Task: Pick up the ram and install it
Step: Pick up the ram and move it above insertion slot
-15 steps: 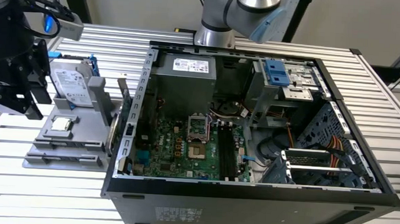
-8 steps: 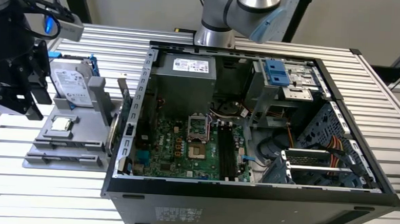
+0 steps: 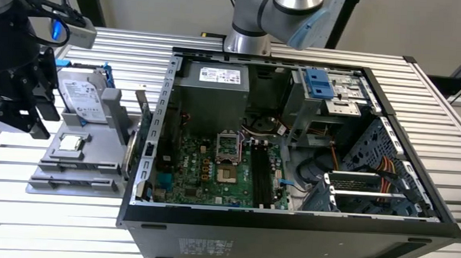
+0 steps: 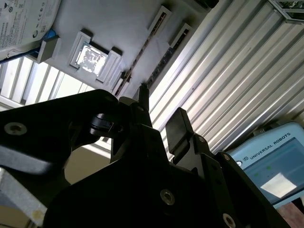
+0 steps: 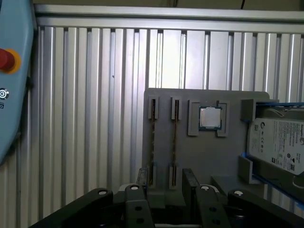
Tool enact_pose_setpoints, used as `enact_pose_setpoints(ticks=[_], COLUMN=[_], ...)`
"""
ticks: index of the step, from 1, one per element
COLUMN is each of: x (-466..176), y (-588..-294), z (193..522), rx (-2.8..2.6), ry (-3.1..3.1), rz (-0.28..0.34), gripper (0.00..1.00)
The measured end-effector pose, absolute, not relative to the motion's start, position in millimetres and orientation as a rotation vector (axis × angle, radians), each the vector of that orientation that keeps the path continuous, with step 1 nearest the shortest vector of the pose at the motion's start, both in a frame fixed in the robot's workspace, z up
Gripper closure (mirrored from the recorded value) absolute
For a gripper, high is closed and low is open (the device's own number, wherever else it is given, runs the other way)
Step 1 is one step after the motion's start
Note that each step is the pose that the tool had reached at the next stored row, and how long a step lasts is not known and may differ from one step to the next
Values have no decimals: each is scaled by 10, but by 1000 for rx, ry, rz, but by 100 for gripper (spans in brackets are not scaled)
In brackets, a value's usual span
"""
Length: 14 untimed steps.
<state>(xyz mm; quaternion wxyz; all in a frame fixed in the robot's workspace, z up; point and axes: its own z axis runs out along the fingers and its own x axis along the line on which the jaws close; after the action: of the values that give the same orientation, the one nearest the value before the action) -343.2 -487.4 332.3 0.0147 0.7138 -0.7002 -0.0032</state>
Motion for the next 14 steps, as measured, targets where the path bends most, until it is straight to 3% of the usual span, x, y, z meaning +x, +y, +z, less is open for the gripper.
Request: enact_pose_setpoints(ticks=[14], x=[-3432], y=[-4874], z=[3279], rx=[2222], ry=[-2179], rz=[-10], gripper=[0])
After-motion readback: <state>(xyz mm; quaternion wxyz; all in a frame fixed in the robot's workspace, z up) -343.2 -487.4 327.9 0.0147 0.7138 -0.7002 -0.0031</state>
